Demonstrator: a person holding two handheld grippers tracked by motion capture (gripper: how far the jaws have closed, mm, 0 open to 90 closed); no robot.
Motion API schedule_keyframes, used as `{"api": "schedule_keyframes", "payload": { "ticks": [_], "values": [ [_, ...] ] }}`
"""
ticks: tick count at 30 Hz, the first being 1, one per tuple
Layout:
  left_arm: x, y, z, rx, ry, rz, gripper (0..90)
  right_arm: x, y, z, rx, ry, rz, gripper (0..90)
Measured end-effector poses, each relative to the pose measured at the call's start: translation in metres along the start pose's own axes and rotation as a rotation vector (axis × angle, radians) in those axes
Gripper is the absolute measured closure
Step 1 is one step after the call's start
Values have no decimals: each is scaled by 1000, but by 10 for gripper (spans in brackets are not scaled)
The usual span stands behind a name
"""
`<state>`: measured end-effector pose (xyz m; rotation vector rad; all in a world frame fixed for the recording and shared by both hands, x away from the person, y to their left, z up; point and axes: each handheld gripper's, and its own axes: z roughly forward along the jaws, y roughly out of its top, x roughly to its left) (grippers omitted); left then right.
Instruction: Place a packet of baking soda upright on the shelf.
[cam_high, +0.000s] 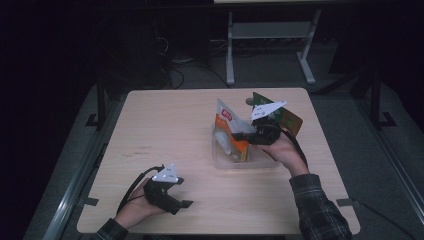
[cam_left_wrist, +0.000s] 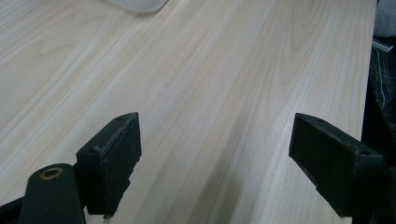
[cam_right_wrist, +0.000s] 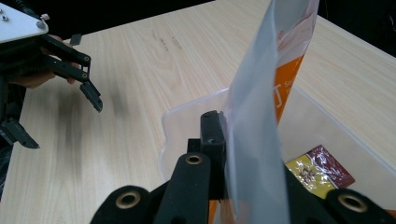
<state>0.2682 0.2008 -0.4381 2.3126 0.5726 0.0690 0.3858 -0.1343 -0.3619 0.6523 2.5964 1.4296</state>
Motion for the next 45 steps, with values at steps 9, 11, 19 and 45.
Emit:
{"api": "schedule_keyframes", "payload": {
  "ticks": [9, 11, 19, 45],
  "values": [
    [0, 0, 1, 10, 1, 14, 163, 2, 0, -2, -12, -42, 26, 652],
    [0, 0, 1, 11, 2, 15, 164, 3, 0, -4, -18, -60, 36, 581],
    [1, 0, 0, 12, 7, 21, 163, 11, -1, -16, -29, -113, 28, 422],
    [0, 1, -1, 9, 4, 36, 163, 43, -35, -53, -5, -147, 3, 366]
  ]
}}
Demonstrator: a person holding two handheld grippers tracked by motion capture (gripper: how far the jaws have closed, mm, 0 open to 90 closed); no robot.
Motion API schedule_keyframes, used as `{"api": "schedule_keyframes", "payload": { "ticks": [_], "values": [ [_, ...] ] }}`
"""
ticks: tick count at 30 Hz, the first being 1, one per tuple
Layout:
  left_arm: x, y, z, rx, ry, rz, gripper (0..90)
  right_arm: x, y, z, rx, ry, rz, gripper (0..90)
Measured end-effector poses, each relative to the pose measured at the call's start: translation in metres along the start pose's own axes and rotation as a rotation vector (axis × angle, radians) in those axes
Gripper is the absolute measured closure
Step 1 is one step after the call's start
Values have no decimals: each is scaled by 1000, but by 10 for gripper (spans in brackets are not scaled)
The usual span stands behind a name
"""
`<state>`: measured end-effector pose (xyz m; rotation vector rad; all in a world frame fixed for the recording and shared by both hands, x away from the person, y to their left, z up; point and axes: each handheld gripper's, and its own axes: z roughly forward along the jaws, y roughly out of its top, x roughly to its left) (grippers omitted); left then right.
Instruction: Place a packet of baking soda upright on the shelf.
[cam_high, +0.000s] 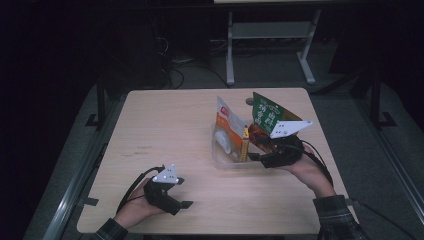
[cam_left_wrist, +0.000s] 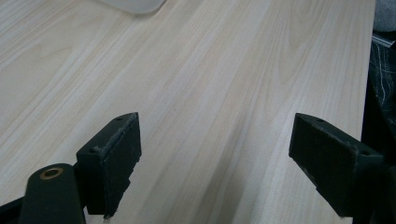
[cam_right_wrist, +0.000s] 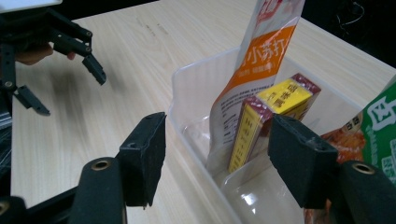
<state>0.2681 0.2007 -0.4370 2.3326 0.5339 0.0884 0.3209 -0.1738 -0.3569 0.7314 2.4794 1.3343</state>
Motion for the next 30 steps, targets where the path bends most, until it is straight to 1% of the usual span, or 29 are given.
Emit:
{"api": "schedule_keyframes", "payload": {
  "ticks": [1, 2, 5, 7, 12, 16, 19, 21, 22, 23, 24, 25, 26, 29, 30],
  "values": [
    [-1, 0, 1, -6, 0, -8, 164, 1, -2, -1, 0, 3, 7, 363],
    [-1, 0, 1, -7, -1, -8, 164, 2, -4, -2, 1, 2, 0, 360],
    [-1, 0, 1, -5, -4, 0, 163, 4, -11, -4, 6, 0, -6, 356],
    [-2, 0, 2, -11, -4, -3, 164, 7, -16, -5, 19, -1, 2, 355],
    [-2, 1, 1, -16, -6, 9, 164, 11, -31, -3, 44, 5, 6, 355],
    [-3, 1, 2, -8, -12, 17, 164, 14, -42, -3, 68, 5, 8, 355],
    [-4, 1, 3, -18, -16, 0, 164, 16, -51, -2, 88, 4, 11, 353],
    [-4, 1, 4, -17, -16, 4, 164, 18, -57, -1, 104, -2, 9, 352],
    [-3, 1, 3, -5, -17, 14, 164, 19, -60, 0, 112, -1, 10, 351],
    [-3, 1, 4, -6, -17, 12, 164, 20, -63, 1, 119, 1, 8, 349],
    [-3, 1, 4, -3, -18, 18, 164, 21, -65, 2, 122, 0, 13, 347],
    [-3, 0, 5, -4, -20, 16, 164, 22, -68, 4, 125, 1, 12, 344],
    [-3, 0, 5, 6, -19, 23, 164, 23, -70, 5, 130, 1, 11, 341],
    [-4, 0, 7, 10, -34, 19, 164, 27, -78, 7, 134, -6, 9, 333],
    [-5, 0, 8, 15, -34, 20, 164, 29, -80, 7, 137, -7, 15, 332]
  ]
}}
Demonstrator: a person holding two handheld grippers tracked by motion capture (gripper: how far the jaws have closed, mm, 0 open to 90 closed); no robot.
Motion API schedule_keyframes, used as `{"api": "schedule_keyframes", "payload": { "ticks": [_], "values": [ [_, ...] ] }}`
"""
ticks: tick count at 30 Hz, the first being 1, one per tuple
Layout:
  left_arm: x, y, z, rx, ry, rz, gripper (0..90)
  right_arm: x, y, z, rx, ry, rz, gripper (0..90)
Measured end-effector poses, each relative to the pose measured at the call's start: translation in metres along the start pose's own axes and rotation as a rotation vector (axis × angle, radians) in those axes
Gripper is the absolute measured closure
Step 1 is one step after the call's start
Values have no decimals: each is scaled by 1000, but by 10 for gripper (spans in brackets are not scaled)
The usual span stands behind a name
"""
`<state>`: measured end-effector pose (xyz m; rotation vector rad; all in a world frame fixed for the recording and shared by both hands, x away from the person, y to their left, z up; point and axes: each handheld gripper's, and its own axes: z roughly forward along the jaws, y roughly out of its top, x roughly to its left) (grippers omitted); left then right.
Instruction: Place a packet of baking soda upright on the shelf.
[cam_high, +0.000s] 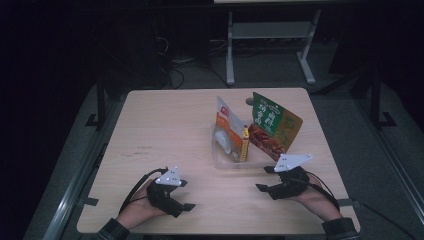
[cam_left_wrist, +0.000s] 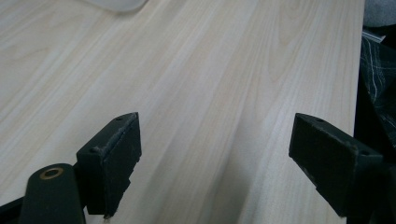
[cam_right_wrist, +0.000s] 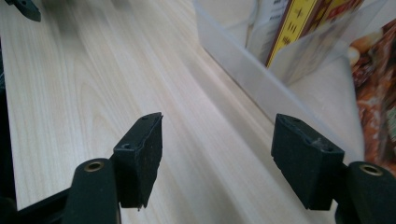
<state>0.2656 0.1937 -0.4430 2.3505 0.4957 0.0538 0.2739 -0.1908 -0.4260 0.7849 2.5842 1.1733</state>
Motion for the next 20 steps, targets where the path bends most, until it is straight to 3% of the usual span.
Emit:
{"api": "schedule_keyframes", "payload": {
  "ticks": [9, 20],
  "values": [
    [-5, 1, 8, 23, -26, 23, 164, 7, -21, 6, 37, 15, 32, 323],
    [-5, 1, 8, 22, -26, 23, 164, 10, -22, 8, 28, 27, 33, 282]
  ]
}}
